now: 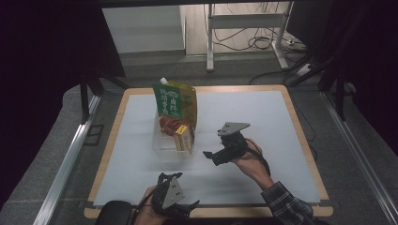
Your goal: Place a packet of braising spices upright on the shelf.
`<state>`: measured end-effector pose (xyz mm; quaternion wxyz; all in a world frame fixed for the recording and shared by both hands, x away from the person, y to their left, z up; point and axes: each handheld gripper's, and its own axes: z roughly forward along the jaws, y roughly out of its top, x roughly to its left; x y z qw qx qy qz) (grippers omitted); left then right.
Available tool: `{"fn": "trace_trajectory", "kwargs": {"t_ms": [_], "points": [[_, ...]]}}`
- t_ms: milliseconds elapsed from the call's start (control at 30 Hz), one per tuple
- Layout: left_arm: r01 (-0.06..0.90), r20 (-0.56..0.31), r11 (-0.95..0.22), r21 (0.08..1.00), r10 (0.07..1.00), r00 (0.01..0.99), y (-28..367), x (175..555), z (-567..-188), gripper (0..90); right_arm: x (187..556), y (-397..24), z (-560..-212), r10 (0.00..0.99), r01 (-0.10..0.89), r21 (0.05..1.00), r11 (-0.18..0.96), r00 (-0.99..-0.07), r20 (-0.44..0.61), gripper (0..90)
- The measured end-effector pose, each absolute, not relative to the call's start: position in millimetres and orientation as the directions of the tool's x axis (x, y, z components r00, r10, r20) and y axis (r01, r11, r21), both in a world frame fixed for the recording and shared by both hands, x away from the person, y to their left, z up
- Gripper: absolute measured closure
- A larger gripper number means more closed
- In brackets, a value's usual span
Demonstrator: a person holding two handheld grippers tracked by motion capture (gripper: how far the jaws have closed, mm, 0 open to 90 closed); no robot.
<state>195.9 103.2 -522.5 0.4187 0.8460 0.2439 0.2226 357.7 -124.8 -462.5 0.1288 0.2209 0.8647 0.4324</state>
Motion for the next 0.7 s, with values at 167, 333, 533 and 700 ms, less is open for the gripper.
{"fn": "trace_trajectory", "kwargs": {"t_ms": [167,333,533,700], "points": [[0.229,0.172,-0.534,0.814,0.598,0.783,104.3,196.6,-522.2,0.5,356.7,-135.6,-464.2,0.514,0.293,0.806,0.515,-0.858,-0.017,0.8],[0.234,0.169,-0.531,0.815,0.603,0.779,105.1,197.0,-521.9,0.5,353.9,-147.9,-465.4,0.537,0.315,0.809,0.497,-0.843,-0.001,0.5],[0.235,0.168,-0.530,0.815,0.604,0.779,105.3,197.1,-521.8,0.5,351.4,-160.0,-465.4,0.554,0.325,0.812,0.485,-0.832,0.002,0.5],[0.235,0.170,-0.532,0.814,0.605,0.778,106.1,197.5,-521.6,0.5,349.0,-168.7,-467.0,0.563,0.330,0.805,0.493,-0.827,-0.006,0.5]]}}
